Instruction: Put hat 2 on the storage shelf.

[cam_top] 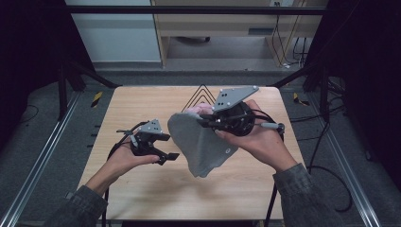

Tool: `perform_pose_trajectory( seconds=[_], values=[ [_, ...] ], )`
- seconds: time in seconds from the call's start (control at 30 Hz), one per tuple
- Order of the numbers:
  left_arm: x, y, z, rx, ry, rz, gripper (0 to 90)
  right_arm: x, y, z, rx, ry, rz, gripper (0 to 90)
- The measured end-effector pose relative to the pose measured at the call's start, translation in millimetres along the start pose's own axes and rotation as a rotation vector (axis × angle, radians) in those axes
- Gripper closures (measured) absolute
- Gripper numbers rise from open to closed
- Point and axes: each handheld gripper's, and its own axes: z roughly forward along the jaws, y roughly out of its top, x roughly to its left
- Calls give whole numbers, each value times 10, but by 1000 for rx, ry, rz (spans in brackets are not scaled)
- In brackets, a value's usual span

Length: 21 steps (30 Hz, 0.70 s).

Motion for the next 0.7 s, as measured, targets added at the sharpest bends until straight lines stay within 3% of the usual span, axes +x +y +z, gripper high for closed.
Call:
perform_pose_trajectory(
  seconds=[0.13, 0.23, 0.37, 0.57, 0.7],
  values=[
    [24, 93, 3, -21, -1, 22, 236, 17, -5, 5, 1, 6, -3, 841],
    [45, 146, 21, -34, -18, 35, 332, 22, -20, 10, 3, 7, -3, 841],
    [69, 187, 63, -38, -23, 49, 570, 11, -74, 28, 12, 7, 5, 841],
    [40, 202, 115, -5, -39, 72, 795, -52, -193, 37, 23, -2, 35, 841],
    [11, 224, 95, 16, -37, 91, 853, -105, -281, 29, 28, -14, 59, 840]
  ],
)
